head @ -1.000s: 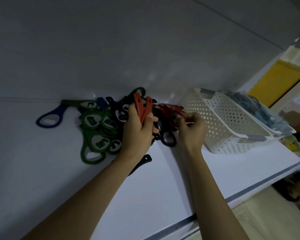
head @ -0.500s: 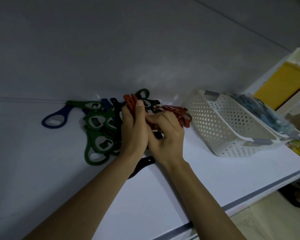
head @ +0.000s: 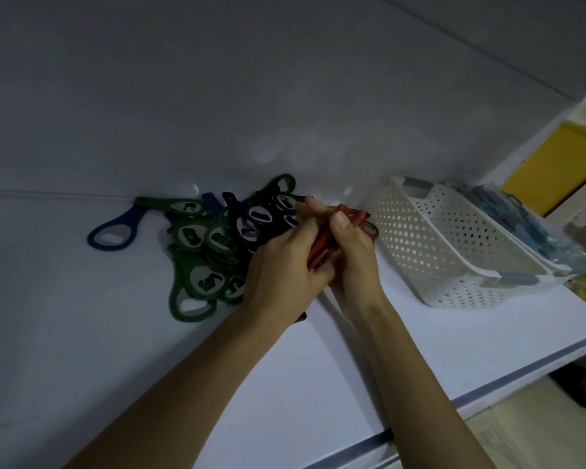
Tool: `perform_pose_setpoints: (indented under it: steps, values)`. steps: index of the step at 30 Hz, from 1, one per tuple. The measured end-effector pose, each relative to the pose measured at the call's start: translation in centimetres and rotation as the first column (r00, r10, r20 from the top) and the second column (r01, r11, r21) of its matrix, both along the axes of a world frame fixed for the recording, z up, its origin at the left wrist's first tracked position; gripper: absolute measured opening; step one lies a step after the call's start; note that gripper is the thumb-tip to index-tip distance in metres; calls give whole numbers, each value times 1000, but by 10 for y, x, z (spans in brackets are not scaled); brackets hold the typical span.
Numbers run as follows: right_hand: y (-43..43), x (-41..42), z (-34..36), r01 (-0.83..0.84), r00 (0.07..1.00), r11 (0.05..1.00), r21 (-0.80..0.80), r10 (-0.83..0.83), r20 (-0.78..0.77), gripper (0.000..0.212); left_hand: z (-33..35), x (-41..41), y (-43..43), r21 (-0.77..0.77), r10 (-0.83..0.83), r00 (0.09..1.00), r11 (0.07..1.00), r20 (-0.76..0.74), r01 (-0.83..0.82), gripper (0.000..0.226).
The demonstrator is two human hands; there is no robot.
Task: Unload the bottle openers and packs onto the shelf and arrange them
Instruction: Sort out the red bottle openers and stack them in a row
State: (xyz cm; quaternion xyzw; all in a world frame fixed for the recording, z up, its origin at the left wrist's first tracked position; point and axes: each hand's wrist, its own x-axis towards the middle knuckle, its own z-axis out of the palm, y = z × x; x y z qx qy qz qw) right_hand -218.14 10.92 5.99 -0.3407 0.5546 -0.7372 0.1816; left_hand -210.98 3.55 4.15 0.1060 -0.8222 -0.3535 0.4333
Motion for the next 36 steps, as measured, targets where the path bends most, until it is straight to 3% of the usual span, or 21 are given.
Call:
perform_pose_setpoints:
  steps: [3,6,11,13,16,20,23,28,31,36]
  values:
    - [0,-1,-1,-37,999,999,17,38,-19,45,1,1,-7,-110,23,1000,994,12,-21,37]
    - [-3,3,-1,46,999,998,41,-47,7,37,0,0,-4,-154,38,998,988,44,-31,45]
    - [-3,5,4,122,972,991,-57,-108,209,36,-1,0,0,107,-103,992,988,-74,111,52]
    - [-1,2,5,97,942,987,-131,-48,332,39,1,1,2,137,-160,980,975,-121,176,54]
    - [-2,1,4,-13,872,954,-299,157,464,36,-3,-1,7,-8,-126,991,992,-38,126,66]
    - [-7,3,-1,-108,836,930,-351,276,474,34,-5,-1,6,1,-75,997,997,-31,75,74]
    - [-9,3,-2,-144,849,936,-322,284,446,29,-5,-2,4,32,-51,999,998,-14,52,67]
    - [-6,-2,-4,-164,792,932,-324,320,520,27,-4,-2,6,-2,-110,993,994,44,110,64]
    - [-5,-4,-2,-87,749,922,-378,311,585,32,-3,0,3,60,-47,998,997,30,46,65]
    - [-5,-2,1,-57,764,935,-351,267,588,32,-14,-5,4,-201,135,973,975,186,-97,77]
